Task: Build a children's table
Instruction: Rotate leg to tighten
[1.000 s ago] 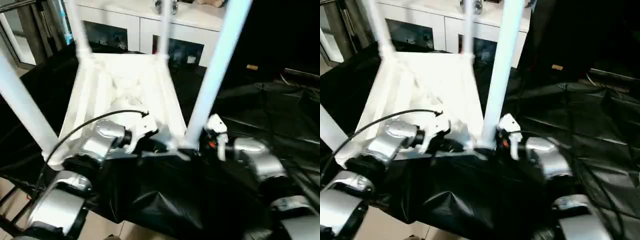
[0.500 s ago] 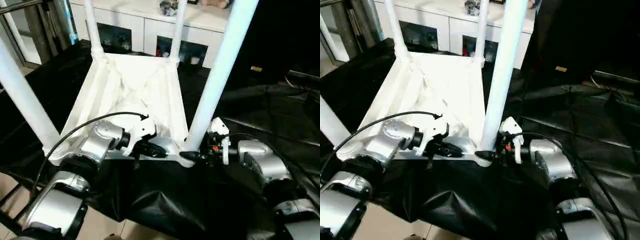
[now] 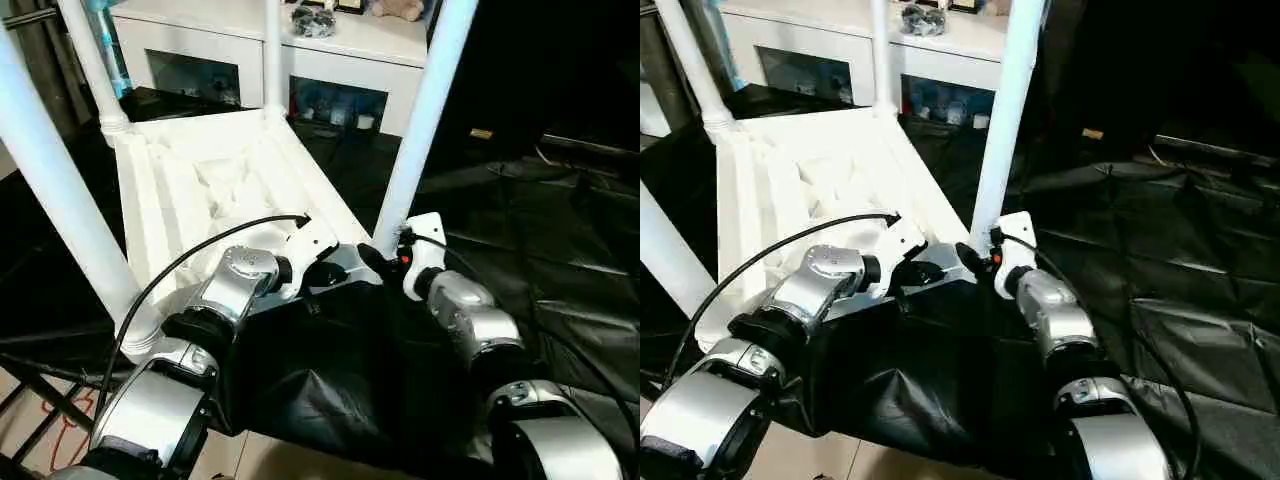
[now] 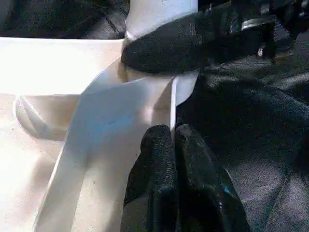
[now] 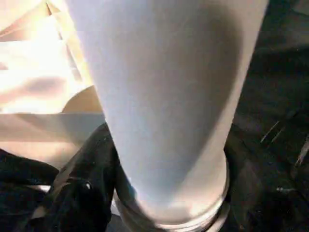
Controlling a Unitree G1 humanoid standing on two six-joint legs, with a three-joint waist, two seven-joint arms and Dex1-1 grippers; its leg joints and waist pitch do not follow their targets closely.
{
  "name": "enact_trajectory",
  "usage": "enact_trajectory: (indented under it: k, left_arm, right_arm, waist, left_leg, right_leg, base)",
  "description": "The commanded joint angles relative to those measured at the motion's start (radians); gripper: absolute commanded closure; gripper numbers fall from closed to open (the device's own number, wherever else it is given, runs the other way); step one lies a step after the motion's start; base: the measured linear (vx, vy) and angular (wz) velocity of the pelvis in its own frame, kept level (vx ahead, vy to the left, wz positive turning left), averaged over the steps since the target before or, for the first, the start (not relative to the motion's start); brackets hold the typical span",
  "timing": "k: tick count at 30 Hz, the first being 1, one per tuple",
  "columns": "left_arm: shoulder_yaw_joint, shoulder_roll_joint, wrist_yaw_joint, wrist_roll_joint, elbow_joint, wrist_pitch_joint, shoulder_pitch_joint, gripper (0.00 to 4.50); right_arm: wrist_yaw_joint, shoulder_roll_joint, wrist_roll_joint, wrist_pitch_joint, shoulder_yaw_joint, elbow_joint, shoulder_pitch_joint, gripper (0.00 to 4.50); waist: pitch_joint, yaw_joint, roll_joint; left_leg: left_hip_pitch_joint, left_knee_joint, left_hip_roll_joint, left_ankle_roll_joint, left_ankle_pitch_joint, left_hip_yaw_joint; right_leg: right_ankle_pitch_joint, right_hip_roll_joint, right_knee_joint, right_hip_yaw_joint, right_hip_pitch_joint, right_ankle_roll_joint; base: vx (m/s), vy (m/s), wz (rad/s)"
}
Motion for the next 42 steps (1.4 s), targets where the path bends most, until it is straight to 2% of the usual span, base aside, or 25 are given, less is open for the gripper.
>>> enact_trajectory:
  k: [1, 2, 4, 6, 7, 8, 11, 12, 14, 16, 18, 23, 25, 27, 31, 33, 34, 36, 38, 39, 40, 42]
  left_arm:
    - [-0.041, -0.035, -0.048, -0.001, -0.005, -0.037, 0.009, 4.5]
    - [-0.043, -0.028, -0.059, -0.001, -0.006, -0.04, 0.011, 4.5]
    - [-0.047, 0.006, -0.131, -0.01, -0.021, -0.055, 0.022, 4.5]
    - [-0.049, 0.017, -0.153, -0.011, -0.026, -0.067, 0.025, 4.5]
    - [-0.052, 0.04, -0.218, -0.025, -0.043, -0.079, 0.034, 4.5]
    - [-0.055, 0.053, -0.25, -0.031, -0.052, -0.089, 0.039, 4.5]
    - [-0.06, 0.079, -0.32, -0.042, -0.067, -0.103, 0.048, 4.5]
    - [-0.065, 0.091, -0.348, -0.043, -0.071, -0.113, 0.05, 4.5]
    - [-0.071, 0.109, -0.386, -0.045, -0.073, -0.126, 0.052, 4.5]
    - [-0.073, 0.124, -0.429, -0.048, -0.075, -0.136, 0.053, 4.5]
    - [-0.075, 0.135, -0.453, -0.046, -0.076, -0.14, 0.054, 4.5]
    - [-0.075, 0.152, -0.495, -0.054, -0.08, -0.144, 0.057, 4.5]
    - [-0.075, 0.156, -0.501, -0.054, -0.077, -0.146, 0.054, 4.5]
    - [-0.073, 0.156, -0.499, -0.054, -0.073, -0.147, 0.051, 4.5]
    - [-0.057, 0.144, -0.449, -0.049, -0.054, -0.134, 0.042, 4.5]
    - [-0.033, 0.117, -0.351, -0.044, -0.028, -0.109, 0.026, 4.5]
    - [-0.022, 0.102, -0.304, -0.043, -0.016, -0.092, 0.016, 4.5]
    - [-0.013, 0.084, -0.251, -0.039, -0.004, -0.077, 0.007, 4.5]
    - [-0.004, 0.048, -0.149, -0.027, 0.018, -0.046, -0.011, 4.5]
    - [-0.003, 0.041, -0.127, -0.023, 0.023, -0.04, -0.014, 4.5]
    - [-0.001, 0.028, -0.093, -0.019, 0.03, -0.031, -0.019, 4.5]
    - [0.001, -0.005, -0.034, -0.013, 0.035, -0.01, -0.023, 4.5]
  right_arm:
    - [0.109, 0.037, -0.018, 0.016, 0.077, 0.015, -0.002, 1.04]
    - [0.121, 0.03, -0.017, 0.014, 0.079, 0.014, -0.003, 1.04]
    - [0.262, -0.025, -0.032, -0.006, 0.13, -0.036, 0.025, 0.66]
    - [0.299, -0.042, -0.035, -0.015, 0.143, -0.05, 0.034, 0.63]
    - [0.383, -0.074, -0.026, -0.02, 0.157, -0.081, 0.051, 0.63]
    - [0.428, -0.092, -0.019, -0.02, 0.162, -0.097, 0.059, 0.63]
    - [0.548, -0.134, 0.004, -0.002, 0.174, -0.146, 0.08, 0.63]
    - [0.601, -0.154, 0.013, 0.008, 0.183, -0.169, 0.089, 0.63]
    - [0.673, -0.187, 0.023, 0.024, 0.202, -0.199, 0.102, 0.63]
    - [0.721, -0.208, 0.026, 0.039, 0.217, -0.218, 0.11, 0.8]
    - [0.743, -0.217, 0.023, 0.045, 0.224, -0.226, 0.113, 0.9]
    - [0.78, -0.221, 0.029, 0.07, 0.226, -0.242, 0.119, 1.38]
    - [0.786, -0.221, 0.035, 0.085, 0.224, -0.253, 0.122, 1.46]
    - [0.788, -0.222, 0.039, 0.091, 0.225, -0.259, 0.124, 1.66]
    - [0.771, -0.211, 0.048, 0.11, 0.207, -0.264, 0.128, 1.78]
    - [0.676, -0.184, 0.045, 0.104, 0.167, -0.223, 0.112, 1.79]
    - [0.585, -0.166, 0.029, 0.088, 0.146, -0.183, 0.095, 1.79]
    - [0.476, -0.146, 0.011, 0.073, 0.122, -0.133, 0.073, 1.8]
    - [0.285, -0.102, 0.004, 0.072, 0.076, -0.051, 0.039, 1.81]
    - [0.251, -0.093, 0.006, 0.078, 0.066, -0.038, 0.033, 1.81]
    - [0.213, -0.078, 0.009, 0.081, 0.056, -0.025, 0.027, 1.81]
    - [0.137, -0.043, 0.006, 0.081, 0.047, -0.004, 0.017, 1.81]
  waist:
    - [-0.045, 0.001, 0.008]
    - [-0.045, 0.002, 0.009]
    - [-0.046, 0.004, 0.004]
    - [-0.048, 0.005, 0.005]
    - [-0.05, 0.005, 0.004]
    - [-0.053, 0.01, 0.004]
    - [-0.058, 0.01, 0.005]
    - [-0.059, 0.016, 0.005]
    - [-0.06, 0.025, 0.007]
    - [-0.06, 0.032, 0.006]
    - [-0.059, 0.036, 0.006]
    - [-0.052, 0.048, 0.007]
    - [-0.051, 0.052, 0.009]
    - [-0.053, 0.054, 0.009]
    - [-0.055, 0.054, 0.008]
    - [-0.054, 0.054, 0.008]
    - [-0.052, 0.051, 0.008]
    - [-0.051, 0.045, 0.006]
    - [-0.047, 0.027, 0.008]
    - [-0.05, 0.02, 0.009]
    - [-0.05, 0.016, 0.008]
    - [-0.048, 0.015, 0.007]
  left_leg:
    - [0.012, -0.074, 0.02, -0.002, -0.417, -0.01]
    - [0.012, -0.074, 0.021, -0.001, -0.411, -0.01]
    - [0.008, -0.074, 0.022, 0.011, -0.386, -0.009]
    - [0.005, -0.072, 0.022, 0.021, -0.364, -0.007]
    - [0.003, -0.071, 0.023, 0.027, -0.337, -0.006]
    - [0.006, -0.067, 0.023, 0.04, -0.306, -0.003]
    - [0.002, -0.059, 0.022, 0.075, -0.215, -0.001]
    - [0.006, -0.055, 0.024, 0.095, -0.179, 0.002]
    - [0.006, -0.051, 0.027, 0.115, -0.126, 0.005]
    - [0.01, -0.047, 0.028, 0.125, -0.111, 0.01]
    - [0.012, -0.048, 0.03, 0.121, -0.135, 0.012]
    - [0.017, -0.058, 0.034, 0.06, -0.23, 0.012]
    - [0.02, -0.06, 0.034, 0.043, -0.248, 0.012]
    - [0.018, -0.06, 0.034, 0.033, -0.238, 0.011]
    - [0.016, -0.057, 0.031, 0.042, -0.21, 0.012]
    - [0.017, -0.057, 0.032, 0.041, -0.214, 0.013]
    - [0.018, -0.058, 0.03, 0.031, -0.232, 0.013]
    - [0.018, -0.062, 0.028, 0.009, -0.279, 0.007]
    - [0.015, -0.068, 0.024, -0.026, -0.329, 0.0]
    - [0.014, -0.068, 0.022, -0.03, -0.334, -0.003]
    - [0.012, -0.068, 0.023, -0.028, -0.329, -0.003]
    - [0.018, -0.066, 0.023, -0.014, -0.333, 0.0]
  right_leg:
    - [-0.403, -0.04, -0.096, 0.024, 0.021, -0.16]
    - [-0.393, -0.042, -0.095, 0.025, 0.022, -0.163]
    - [-0.352, -0.04, -0.09, 0.025, 0.028, -0.173]
    - [-0.319, -0.041, -0.087, 0.026, 0.031, -0.179]
    - [-0.274, -0.042, -0.081, 0.027, 0.034, -0.194]
    - [-0.224, -0.043, -0.077, 0.027, 0.037, -0.209]
    - [-0.063, -0.037, -0.056, 0.025, 0.047, -0.258]
    - [0.009, -0.036, -0.049, 0.025, 0.047, -0.278]
    - [0.09, -0.034, -0.038, 0.022, 0.052, -0.304]
    - [0.117, -0.032, -0.034, 0.02, 0.051, -0.318]
    - [0.078, -0.035, -0.036, 0.021, 0.05, -0.317]
    - [-0.1, -0.042, -0.052, 0.026, 0.043, -0.279]
    - [-0.128, -0.041, -0.055, 0.027, 0.04, -0.269]
    - [-0.11, -0.041, -0.052, 0.027, 0.041, -0.262]
    - [-0.065, -0.04, -0.048, 0.026, 0.043, -0.27]
    - [-0.071, -0.04, -0.049, 0.027, 0.041, -0.27]
    - [-0.102, -0.042, -0.052, 0.028, 0.037, -0.266]
    - [-0.199, -0.046, -0.062, 0.028, 0.037, -0.246]
    - [-0.322, -0.047, -0.073, 0.029, 0.031, -0.207]
    - [-0.346, -0.046, -0.075, 0.026, 0.035, -0.188]
    - [-0.339, -0.046, -0.077, 0.028, 0.034, -0.185]
    - [-0.322, -0.042, -0.081, 0.028, 0.027, -0.188]
  base:
    - [0.0, 0.0, 0.0]
    - [0.0, 0.0, 0.0]
    - [0.0, 0.0, 0.0]
    - [0.0, 0.0, 0.0]
    - [0.0, 0.0, 0.0]
    - [0.053, -0.011, 0.03]
    - [0.06, -0.007, 0.02]
    - [0.06, 0.002, 0.0]
    - [0.03, 0.001, 0.0]
    - [0.0, 0.0, 0.0]
    - [0.0, 0.0, 0.0]
    - [0.0, 0.0, 0.0]
    - [0.0, 0.0, 0.0]
    - [0.0, 0.0, 0.0]
    - [0.0, 0.0, 0.0]
    - [0.0, 0.0, 0.0]
    - [0.0, 0.0, 0.0]
    - [0.0, 0.0, 0.0]
    - [0.0, 0.0, 0.0]
    - [0.0, 0.0, 0.0]
    - [0.0, 0.0, 0.0]
    - [0.0, 0.0, 0.0]
